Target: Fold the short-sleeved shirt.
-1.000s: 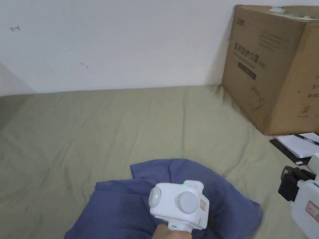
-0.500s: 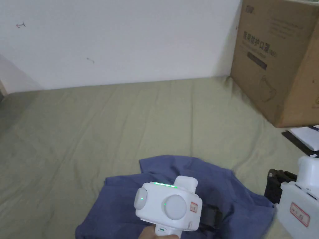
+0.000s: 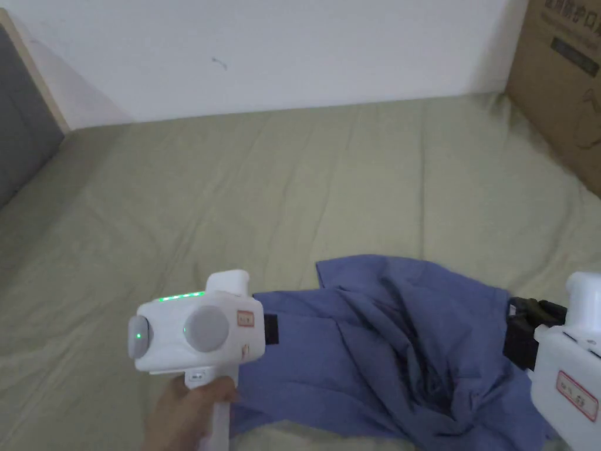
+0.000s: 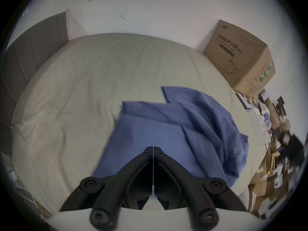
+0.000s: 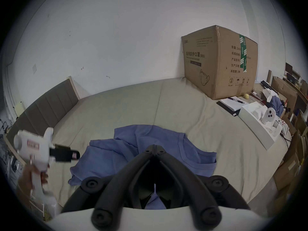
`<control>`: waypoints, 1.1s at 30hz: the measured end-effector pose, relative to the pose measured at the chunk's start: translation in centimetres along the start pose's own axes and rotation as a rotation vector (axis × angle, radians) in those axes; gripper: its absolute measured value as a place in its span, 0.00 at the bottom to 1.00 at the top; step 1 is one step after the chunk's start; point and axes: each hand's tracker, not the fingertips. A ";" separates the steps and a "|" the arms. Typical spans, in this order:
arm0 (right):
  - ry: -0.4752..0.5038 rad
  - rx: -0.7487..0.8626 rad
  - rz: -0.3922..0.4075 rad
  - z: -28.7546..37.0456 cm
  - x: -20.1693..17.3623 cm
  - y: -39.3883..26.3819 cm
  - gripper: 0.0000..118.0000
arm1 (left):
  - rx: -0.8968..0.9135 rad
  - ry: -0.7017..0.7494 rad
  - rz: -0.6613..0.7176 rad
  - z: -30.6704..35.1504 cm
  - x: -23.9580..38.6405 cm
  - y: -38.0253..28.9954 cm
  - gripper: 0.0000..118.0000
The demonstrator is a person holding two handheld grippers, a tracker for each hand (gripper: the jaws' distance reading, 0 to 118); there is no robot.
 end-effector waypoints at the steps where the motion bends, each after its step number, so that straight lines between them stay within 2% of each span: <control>1: -0.004 -0.009 0.004 -0.5 0.0 -0.1 0.00 | 0.009 0.013 0.025 -0.9 -0.5 1.3 0.09; 3: -0.010 -0.032 0.004 -1.3 0.0 -0.3 0.00 | -0.001 0.040 0.061 -2.9 -1.3 4.2 0.16; 4: -0.010 -0.045 0.004 -1.8 0.1 -0.4 0.00 | -0.013 0.028 0.081 -4.2 -1.6 5.4 0.26; 6: -0.018 -0.074 0.002 -2.8 0.5 -0.9 0.00 | -0.094 0.032 0.080 -6.6 -1.6 7.0 0.63; 7: -0.025 -0.087 0.000 -3.3 0.7 -1.1 0.00 | -0.128 0.026 0.068 -8.2 -1.6 7.6 0.77; 8: -0.030 -0.105 -0.004 -3.8 0.9 -1.4 0.00 | -0.167 0.038 0.050 -9.4 -1.4 8.1 0.85; 11: -0.047 -0.143 -0.019 -5.1 1.7 -1.9 0.00 | -0.206 0.082 0.023 -13.1 -1.2 8.1 0.85; 13: -0.054 -0.162 -0.026 -5.7 2.1 -2.2 0.00 | -0.274 0.102 0.020 -15.0 -1.3 7.4 0.79; 15: -0.061 -0.180 -0.028 -6.2 2.6 -2.5 0.00 | -0.208 0.134 -0.003 -14.8 -0.8 6.6 0.71; 16: -0.067 -0.188 -0.029 -6.5 2.7 -2.6 0.00 | -0.195 0.149 -0.033 -14.2 -0.2 6.5 0.63; 19: -0.066 -0.219 -0.036 -7.8 3.2 -2.8 0.00 | -0.170 0.190 -0.151 -13.2 1.0 6.2 0.22; 20: -0.059 -0.229 -0.041 -8.3 3.4 -2.7 0.00 | -0.163 0.186 -0.148 -13.1 1.2 6.3 0.07; 21: -0.032 -0.234 -0.050 -8.7 3.5 -2.3 0.00 | -0.168 0.186 -0.140 -12.8 1.1 6.5 0.07; 24: 0.135 -0.246 -0.097 -10.3 4.2 0.1 0.00 | -0.157 0.147 -0.129 -11.2 0.8 6.5 0.06; 25: 0.184 -0.271 -0.083 -11.4 4.4 1.3 0.00 | -0.146 0.130 -0.123 -10.5 0.6 6.7 0.06; 26: 0.220 -0.274 -0.066 -12.4 4.4 2.5 0.07 | -0.126 0.111 -0.109 -9.7 0.4 6.7 0.06; 27: 0.257 -0.280 -0.040 -13.8 4.5 3.6 0.24 | -0.114 0.089 -0.102 -8.8 0.3 6.7 0.06; 28: 0.279 -0.314 0.003 -15.4 4.5 4.8 0.46 | -0.104 0.071 -0.108 -7.9 0.3 6.7 0.06; 29: 0.282 -0.343 0.053 -17.2 4.3 6.0 0.73 | -0.092 0.068 -0.114 -7.2 0.2 6.8 0.06; 30: 0.297 -0.372 0.113 -19.2 4.1 6.9 0.78 | -0.074 0.066 -0.123 -6.4 0.2 6.7 0.06; 33: 0.237 -0.396 0.214 -24.3 3.3 8.4 0.76 | -0.049 0.054 -0.138 -4.5 0.2 6.6 0.06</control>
